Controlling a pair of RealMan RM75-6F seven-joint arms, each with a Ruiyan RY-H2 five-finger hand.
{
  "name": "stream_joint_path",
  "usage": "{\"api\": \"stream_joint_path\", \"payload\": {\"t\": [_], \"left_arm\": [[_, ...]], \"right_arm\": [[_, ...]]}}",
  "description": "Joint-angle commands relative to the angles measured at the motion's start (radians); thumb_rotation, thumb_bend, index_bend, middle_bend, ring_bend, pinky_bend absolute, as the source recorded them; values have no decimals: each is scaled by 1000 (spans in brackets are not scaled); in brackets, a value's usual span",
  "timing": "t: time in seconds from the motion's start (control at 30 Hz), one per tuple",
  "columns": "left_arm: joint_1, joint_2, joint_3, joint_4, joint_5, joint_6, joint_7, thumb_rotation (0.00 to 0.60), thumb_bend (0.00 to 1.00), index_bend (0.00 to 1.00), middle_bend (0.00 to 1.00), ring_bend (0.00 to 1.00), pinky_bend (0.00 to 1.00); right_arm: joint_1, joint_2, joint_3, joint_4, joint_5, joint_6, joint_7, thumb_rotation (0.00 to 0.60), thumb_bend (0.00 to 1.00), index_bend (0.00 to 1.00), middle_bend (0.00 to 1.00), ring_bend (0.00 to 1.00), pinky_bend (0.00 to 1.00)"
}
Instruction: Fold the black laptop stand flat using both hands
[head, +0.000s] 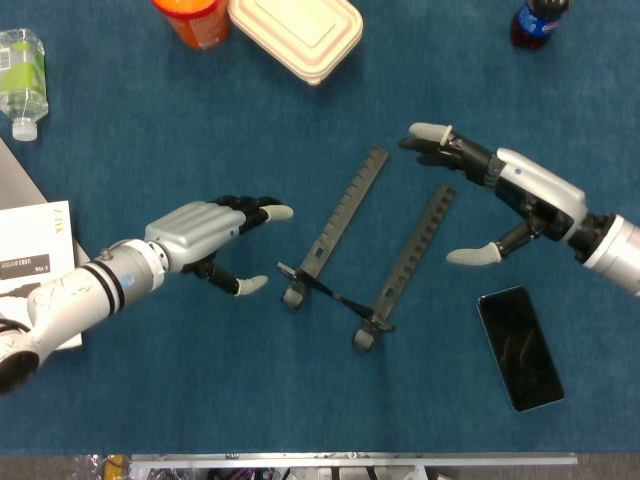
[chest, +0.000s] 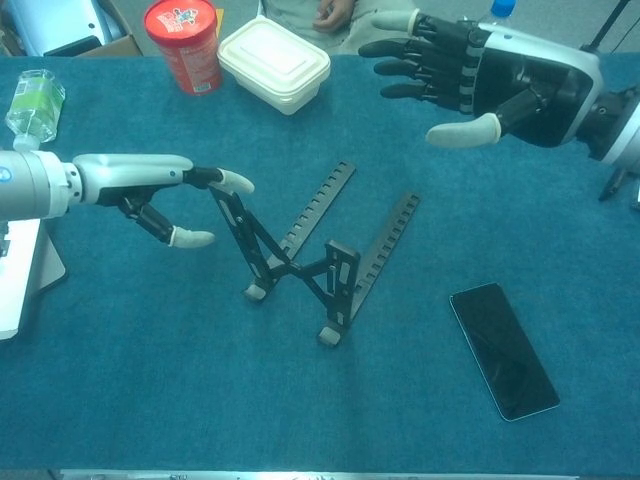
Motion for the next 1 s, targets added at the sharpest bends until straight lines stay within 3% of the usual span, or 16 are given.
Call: {"api": "stream_joint_path", "payload": {"t": [0.03,0.27,1.0], "left_arm": [[1,-12,-17,-17,-40,-4,36,364,311,0,0,0,0],[-17,-64,-54,-15,-133,-26,91,299,284,0,0,0,0],[-102,-229,-104,163,-294,-22,317,347,284,0,0,0,0]], "right_arm": [[-5,1,3,2,-1,2,3,600,106,0,83,0,58],[-18,17,15,5,4,11,8,600,106,0,83,0,58],[-54,66,33,-17,-9,37,-2,600,106,0,83,0,58]]}}
